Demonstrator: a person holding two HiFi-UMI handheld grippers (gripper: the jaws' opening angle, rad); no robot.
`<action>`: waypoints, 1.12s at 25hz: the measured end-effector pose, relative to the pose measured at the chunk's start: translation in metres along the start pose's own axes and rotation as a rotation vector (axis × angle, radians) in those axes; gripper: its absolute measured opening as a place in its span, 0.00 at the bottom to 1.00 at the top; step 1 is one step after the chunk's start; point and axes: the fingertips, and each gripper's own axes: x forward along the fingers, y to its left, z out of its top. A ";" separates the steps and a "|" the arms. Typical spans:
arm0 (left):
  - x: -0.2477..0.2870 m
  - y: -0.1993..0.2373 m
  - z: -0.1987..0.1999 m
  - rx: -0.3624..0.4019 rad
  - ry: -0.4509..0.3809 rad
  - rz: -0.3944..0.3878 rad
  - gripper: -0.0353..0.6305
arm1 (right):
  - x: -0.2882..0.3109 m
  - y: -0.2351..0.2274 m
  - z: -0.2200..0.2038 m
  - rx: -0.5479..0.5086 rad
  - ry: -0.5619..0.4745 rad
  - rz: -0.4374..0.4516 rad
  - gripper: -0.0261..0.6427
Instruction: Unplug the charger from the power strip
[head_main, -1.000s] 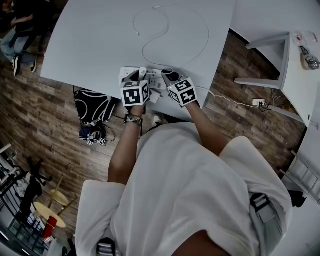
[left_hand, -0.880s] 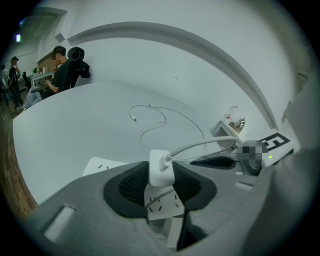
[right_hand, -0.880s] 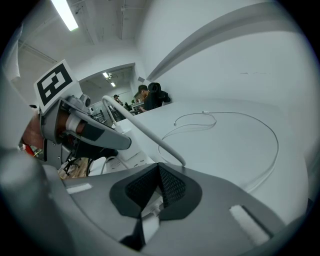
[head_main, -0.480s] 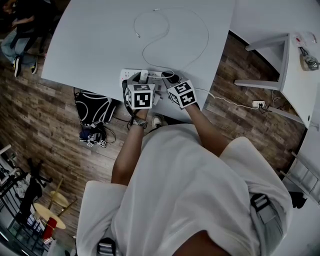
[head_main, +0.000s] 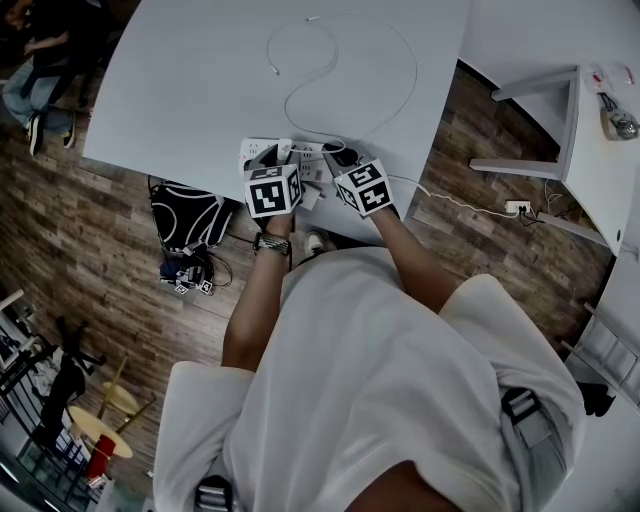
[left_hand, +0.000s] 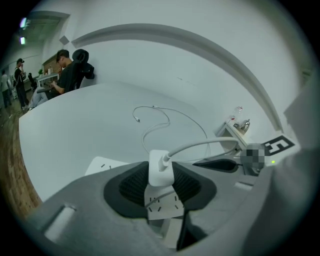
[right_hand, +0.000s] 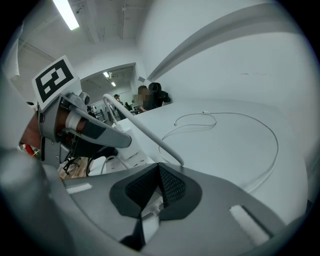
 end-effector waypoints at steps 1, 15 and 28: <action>-0.001 0.000 0.000 -0.008 -0.003 -0.002 0.27 | 0.000 0.000 0.000 -0.001 0.000 0.000 0.04; -0.008 -0.009 0.010 0.151 -0.018 0.058 0.26 | 0.000 0.001 0.000 -0.010 0.000 -0.009 0.04; -0.010 -0.025 0.032 0.202 -0.034 0.029 0.26 | 0.000 0.000 0.001 -0.007 -0.002 -0.013 0.04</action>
